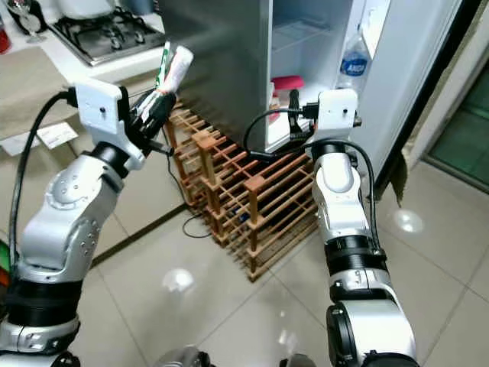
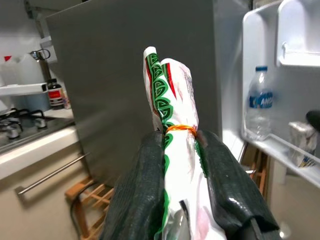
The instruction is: Restocking fridge
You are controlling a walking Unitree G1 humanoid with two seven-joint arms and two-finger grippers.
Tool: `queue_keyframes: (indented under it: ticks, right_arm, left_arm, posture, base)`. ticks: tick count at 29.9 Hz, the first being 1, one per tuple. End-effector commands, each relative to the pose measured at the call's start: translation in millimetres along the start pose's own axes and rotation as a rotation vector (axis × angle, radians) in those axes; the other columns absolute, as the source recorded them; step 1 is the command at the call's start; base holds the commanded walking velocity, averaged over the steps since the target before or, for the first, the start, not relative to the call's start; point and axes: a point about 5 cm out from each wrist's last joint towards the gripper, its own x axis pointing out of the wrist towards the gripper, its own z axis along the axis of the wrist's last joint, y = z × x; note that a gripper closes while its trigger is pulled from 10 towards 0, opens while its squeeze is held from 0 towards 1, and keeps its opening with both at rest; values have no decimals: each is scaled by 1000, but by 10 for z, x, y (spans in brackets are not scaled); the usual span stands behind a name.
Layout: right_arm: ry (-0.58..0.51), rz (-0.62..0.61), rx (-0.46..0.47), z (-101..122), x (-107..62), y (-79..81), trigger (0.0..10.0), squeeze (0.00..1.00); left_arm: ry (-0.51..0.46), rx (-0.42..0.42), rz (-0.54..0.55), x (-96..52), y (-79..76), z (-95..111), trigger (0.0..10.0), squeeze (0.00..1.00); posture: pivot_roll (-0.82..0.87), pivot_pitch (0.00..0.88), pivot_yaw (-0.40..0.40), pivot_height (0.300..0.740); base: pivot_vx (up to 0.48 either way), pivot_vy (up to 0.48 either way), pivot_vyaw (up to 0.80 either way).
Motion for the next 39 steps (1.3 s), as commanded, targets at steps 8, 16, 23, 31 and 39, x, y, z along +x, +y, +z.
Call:
queue_keyframes:
  ticks: [8, 16, 23, 31, 39]
  right_arm:
    - [26, -78, -60, -81, 34, -317, 10000, 0]
    - [52, -246, -172, -127, -41, -851, 10000, 0]
    - [66, -317, -278, -146, -140, -1133, 10000, 0]
    - [60, -500, -459, -32, -384, -1730, 10000, 0]
    - [-48, -451, -236, -6, -333, -1268, 10000, 0]
  left_arm:
    - [40, -6, -37, -17, -52, 10, 10000, 0]
    - [55, -19, -49, 11, -78, 14, 10000, 0]
    - [51, -34, -59, 60, -117, 4, 10000, 0]
    - [24, -52, -53, 136, -144, 8, 10000, 0]
    - [-19, -110, -5, 177, -97, 29, 10000, 0]
  posture:
    - [21, 60, 180, 711]
    - [-11, 55, 190, 711]
    - [-47, 39, 184, 711]
    - [-75, 0, 165, 711]
    - [-79, 0, 131, 711]
  base:
    - [0, 0, 0]
    - [0, 0, 0]
    - [0, 0, 0]
    - [0, 0, 0]
    - [0, 0, 0]
